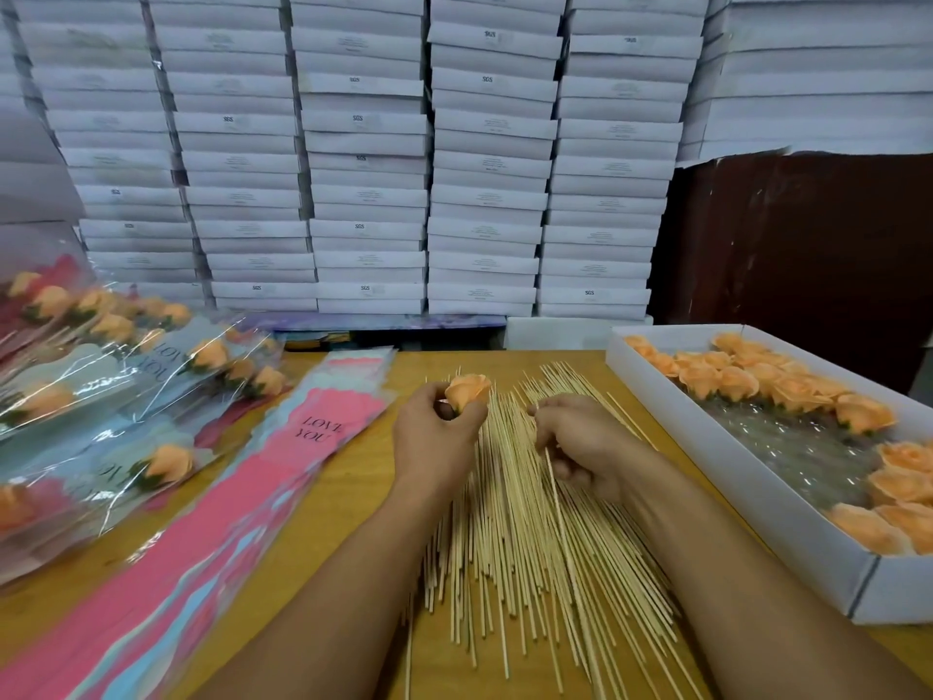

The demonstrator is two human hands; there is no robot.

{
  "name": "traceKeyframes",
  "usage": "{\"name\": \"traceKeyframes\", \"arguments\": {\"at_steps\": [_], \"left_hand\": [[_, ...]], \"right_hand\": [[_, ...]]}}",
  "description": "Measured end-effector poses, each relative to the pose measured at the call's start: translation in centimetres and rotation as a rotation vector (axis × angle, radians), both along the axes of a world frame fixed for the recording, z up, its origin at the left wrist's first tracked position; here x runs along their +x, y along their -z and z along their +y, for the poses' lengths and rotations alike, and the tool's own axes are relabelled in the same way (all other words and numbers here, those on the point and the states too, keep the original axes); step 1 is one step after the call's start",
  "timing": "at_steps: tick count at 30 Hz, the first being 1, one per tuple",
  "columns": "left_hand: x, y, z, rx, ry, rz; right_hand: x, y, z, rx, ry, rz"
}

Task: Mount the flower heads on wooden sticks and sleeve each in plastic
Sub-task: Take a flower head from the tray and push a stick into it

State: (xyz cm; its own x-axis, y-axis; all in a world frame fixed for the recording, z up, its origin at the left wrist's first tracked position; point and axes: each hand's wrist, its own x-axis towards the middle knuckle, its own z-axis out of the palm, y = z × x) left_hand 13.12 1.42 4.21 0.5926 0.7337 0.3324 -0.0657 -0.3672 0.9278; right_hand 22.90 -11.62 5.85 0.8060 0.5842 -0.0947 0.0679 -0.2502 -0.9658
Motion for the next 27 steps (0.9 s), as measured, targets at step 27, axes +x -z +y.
{"name": "traceKeyframes", "arguments": {"at_steps": [27], "left_hand": [[-0.8,-2.1,1.1,-0.837,0.359,-0.466]], "right_hand": [[-6.9,-1.1,1.0,0.344,-0.309,-0.178]]}}
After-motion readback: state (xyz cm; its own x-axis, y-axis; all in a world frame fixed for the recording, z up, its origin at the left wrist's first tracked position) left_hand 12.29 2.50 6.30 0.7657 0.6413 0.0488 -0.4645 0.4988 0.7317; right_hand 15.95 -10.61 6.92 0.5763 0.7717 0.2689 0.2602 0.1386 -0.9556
